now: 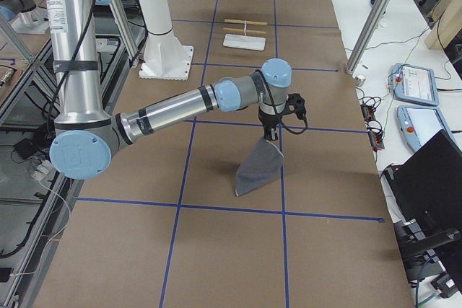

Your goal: Hang towel on rack

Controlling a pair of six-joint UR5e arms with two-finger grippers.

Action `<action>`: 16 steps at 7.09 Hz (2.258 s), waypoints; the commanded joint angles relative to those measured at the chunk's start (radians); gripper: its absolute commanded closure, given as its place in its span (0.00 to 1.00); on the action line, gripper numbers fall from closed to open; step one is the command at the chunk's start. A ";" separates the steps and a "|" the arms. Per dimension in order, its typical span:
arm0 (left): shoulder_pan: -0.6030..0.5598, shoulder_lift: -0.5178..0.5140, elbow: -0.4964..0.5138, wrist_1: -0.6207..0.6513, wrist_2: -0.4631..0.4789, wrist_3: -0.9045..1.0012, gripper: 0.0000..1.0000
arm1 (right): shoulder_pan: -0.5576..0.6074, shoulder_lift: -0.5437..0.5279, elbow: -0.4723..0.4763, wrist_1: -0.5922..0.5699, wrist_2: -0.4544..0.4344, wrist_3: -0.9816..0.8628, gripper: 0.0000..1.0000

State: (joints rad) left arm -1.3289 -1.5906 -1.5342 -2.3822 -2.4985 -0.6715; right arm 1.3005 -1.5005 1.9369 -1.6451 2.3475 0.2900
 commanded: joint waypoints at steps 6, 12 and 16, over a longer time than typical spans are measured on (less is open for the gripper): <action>0.258 -0.415 -0.069 -0.066 0.078 -0.634 0.02 | -0.470 0.607 0.122 -0.121 -0.256 1.669 1.00; 0.545 -0.465 -0.143 -0.258 0.391 -0.649 0.03 | -0.564 0.801 0.001 -0.064 -0.395 2.092 1.00; 0.637 -0.468 -0.107 -0.483 0.540 -0.583 0.05 | -0.573 0.852 -0.055 -0.055 -0.395 2.105 1.00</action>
State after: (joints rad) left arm -0.7300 -2.0599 -1.6471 -2.8043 -2.0234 -1.2672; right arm 0.7306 -0.6527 1.8872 -1.7067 1.9529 2.3934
